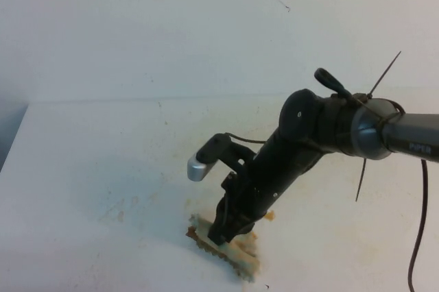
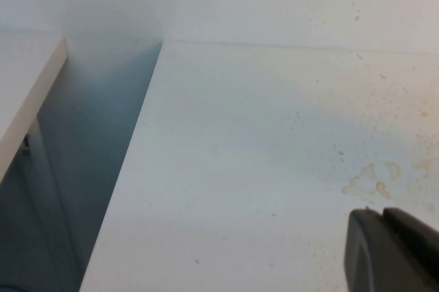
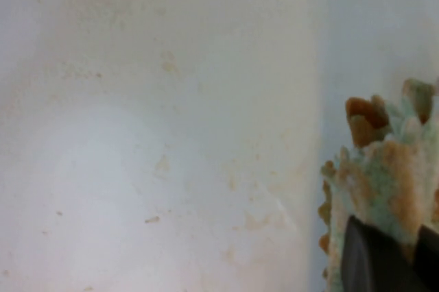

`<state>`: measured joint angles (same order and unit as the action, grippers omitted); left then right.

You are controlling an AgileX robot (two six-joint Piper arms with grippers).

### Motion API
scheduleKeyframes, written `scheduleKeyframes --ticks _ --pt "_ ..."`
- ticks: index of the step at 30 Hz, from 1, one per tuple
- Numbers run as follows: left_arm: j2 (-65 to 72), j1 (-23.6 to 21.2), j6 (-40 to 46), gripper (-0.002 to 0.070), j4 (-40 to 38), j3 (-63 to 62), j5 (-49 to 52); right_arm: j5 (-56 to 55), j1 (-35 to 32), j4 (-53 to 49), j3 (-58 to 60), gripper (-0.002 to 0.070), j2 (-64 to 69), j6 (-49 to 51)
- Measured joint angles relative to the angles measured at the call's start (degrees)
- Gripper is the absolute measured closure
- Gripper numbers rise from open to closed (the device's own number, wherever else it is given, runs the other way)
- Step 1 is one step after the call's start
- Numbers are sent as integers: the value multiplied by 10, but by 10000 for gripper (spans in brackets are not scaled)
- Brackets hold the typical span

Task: Wipe the table

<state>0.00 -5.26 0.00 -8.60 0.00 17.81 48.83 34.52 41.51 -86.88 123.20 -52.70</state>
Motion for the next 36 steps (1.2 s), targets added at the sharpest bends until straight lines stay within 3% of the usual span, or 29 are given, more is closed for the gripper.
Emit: scheduleKeyframes --ticks 5,15,24,32,36 --pt "0 0 0 679 0 0 0 -25 -27 1 36 647 2 4" --pt "0 0 0 679 0 0 0 -49 -163 3 39 647 -2 30" --pt "0 0 0 678 0 0 0 -74 -180 33 40 640 -86 -19" --pt "0 0 0 678 0 0 0 -67 -180 6 40 522 -126 -14" --pt "0 0 0 678 0 0 0 -59 -180 -30 40 398 -132 18"
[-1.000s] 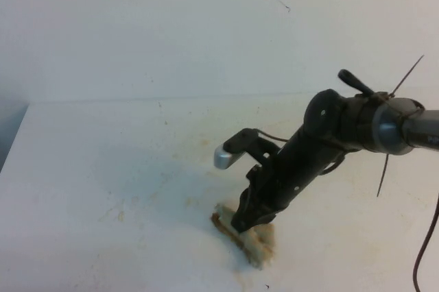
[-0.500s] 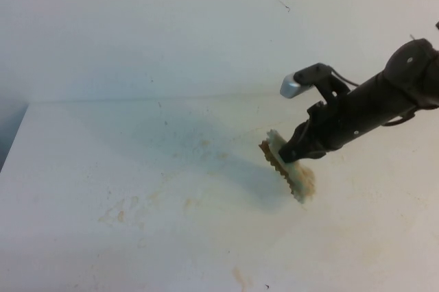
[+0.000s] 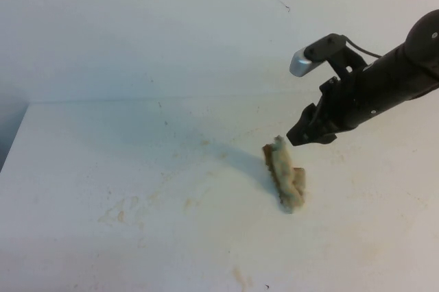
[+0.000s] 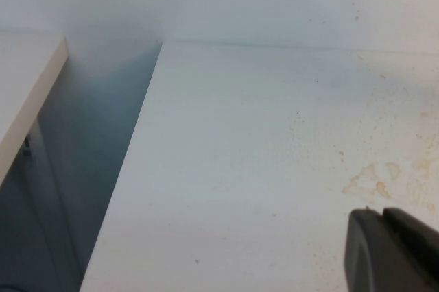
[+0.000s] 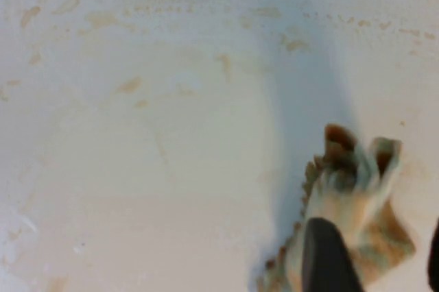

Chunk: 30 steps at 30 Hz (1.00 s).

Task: Wipe the table

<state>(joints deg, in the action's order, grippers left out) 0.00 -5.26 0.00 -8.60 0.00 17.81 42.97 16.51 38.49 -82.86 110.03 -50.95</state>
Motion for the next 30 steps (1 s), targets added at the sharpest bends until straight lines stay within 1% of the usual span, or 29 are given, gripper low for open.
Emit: scheduleKeyframes --ticks 4,5,7,9,11,12,13,14,16,18,19,23,27,30 --pt "0 0 0 678 0 0 0 -1 0 -51 0 225 -5 57" --pt "0 0 0 678 0 0 0 -1 0 -59 0 195 -5 69" --pt "0 0 0 678 0 0 0 -2 0 -70 0 164 -7 85" --pt "0 0 0 678 0 0 0 -2 0 -76 1 164 -15 92" --pt "0 0 0 678 0 0 0 -2 0 -77 1 194 -29 108" --pt "0 0 0 678 0 0 0 -2 0 -81 1 227 -39 120" --pt "0 0 0 678 0 0 0 -2 0 -87 1 274 -50 133" --pt "0 0 0 678 0 0 0 -2 0 -93 1 337 -59 145" --pt "0 0 0 678 0 0 0 4 0 -108 1 502 -86 164" --pt "0 0 0 678 0 0 0 9 0 -119 1 593 -112 176" --pt "0 0 0 678 0 0 0 10 0 -124 2 620 -128 181" --pt "0 0 0 678 0 0 0 10 0 -130 3 661 -204 197" --pt "0 0 0 678 0 0 0 16 0 -140 3 668 -297 218" --pt "0 0 0 678 0 0 0 36 0 -173 3 668 -363 247"
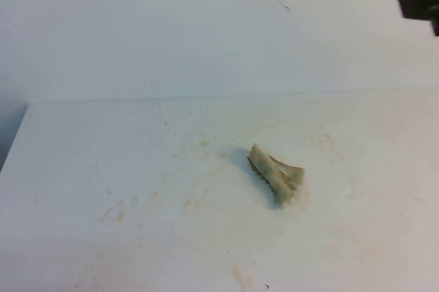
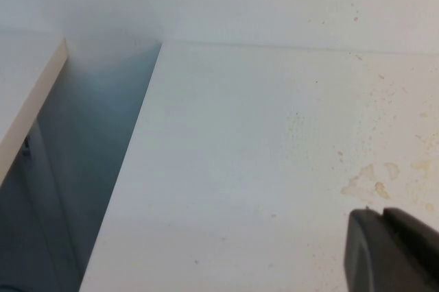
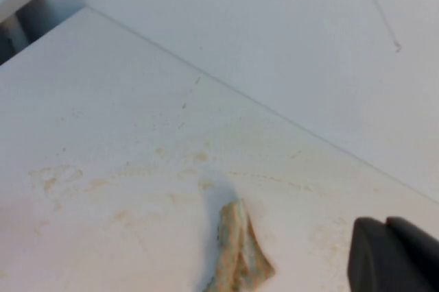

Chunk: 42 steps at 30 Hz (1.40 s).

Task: Wipe the table

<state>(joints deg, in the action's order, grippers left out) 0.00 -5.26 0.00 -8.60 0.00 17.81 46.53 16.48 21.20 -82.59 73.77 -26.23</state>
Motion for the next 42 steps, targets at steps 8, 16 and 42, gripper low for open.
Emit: scheduleKeyframes --ticks 8,16,42 --pt "0 0 0 678 0 0 0 2 0 -117 112 669 -171 117" --pt "0 0 0 678 0 0 0 -103 0 -159 412 670 -415 223" --pt "0 0 0 678 3 0 0 -242 -53 -168 784 673 -647 185"
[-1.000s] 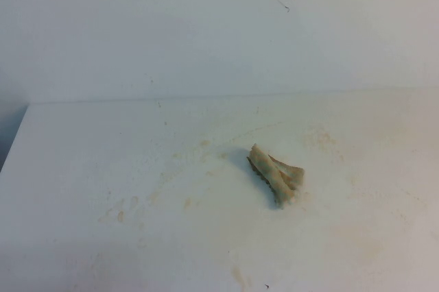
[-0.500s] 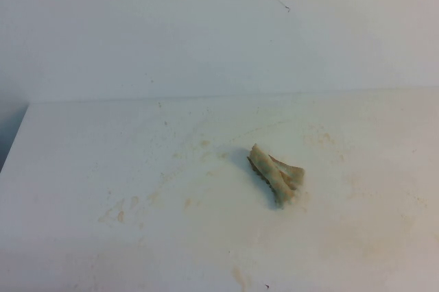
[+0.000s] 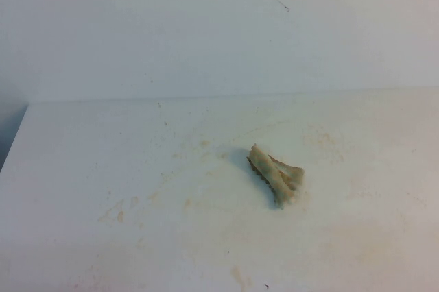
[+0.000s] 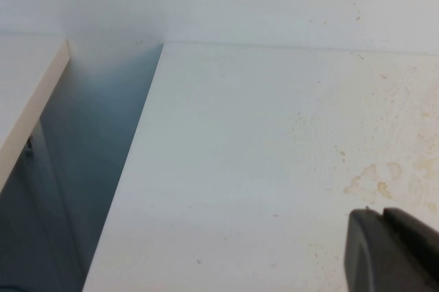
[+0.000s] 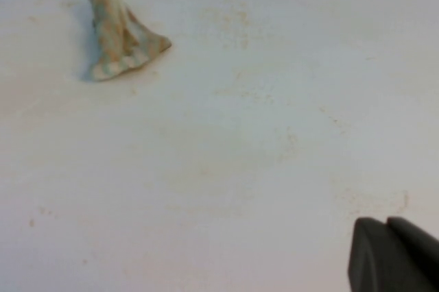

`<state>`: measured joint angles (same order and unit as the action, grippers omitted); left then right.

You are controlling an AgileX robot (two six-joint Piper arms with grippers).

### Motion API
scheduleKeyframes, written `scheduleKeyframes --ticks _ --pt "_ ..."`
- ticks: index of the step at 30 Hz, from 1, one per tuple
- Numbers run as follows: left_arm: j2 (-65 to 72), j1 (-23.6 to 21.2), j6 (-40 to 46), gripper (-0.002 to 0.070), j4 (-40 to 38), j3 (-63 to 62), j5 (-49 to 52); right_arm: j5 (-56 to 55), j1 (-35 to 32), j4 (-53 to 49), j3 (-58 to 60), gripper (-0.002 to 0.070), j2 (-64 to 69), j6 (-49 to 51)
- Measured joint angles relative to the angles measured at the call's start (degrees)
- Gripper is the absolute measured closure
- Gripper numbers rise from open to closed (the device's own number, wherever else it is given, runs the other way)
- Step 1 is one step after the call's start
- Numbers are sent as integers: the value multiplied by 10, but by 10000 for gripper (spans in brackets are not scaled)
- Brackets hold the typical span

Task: Wipe the table

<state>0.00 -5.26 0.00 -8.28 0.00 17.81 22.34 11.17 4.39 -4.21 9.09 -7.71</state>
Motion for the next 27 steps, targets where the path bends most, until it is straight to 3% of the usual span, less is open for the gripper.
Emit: scheduleKeyframes --ticks 5,12,27 --pt "0 0 0 678 0 0 0 4 -83 0 51 673 -91 0" --pt "-1 0 0 679 -2 0 -1 -5 -182 0 53 673 -97 0" --pt "-1 0 0 679 -2 0 -1 -6 -199 0 53 673 -97 0"
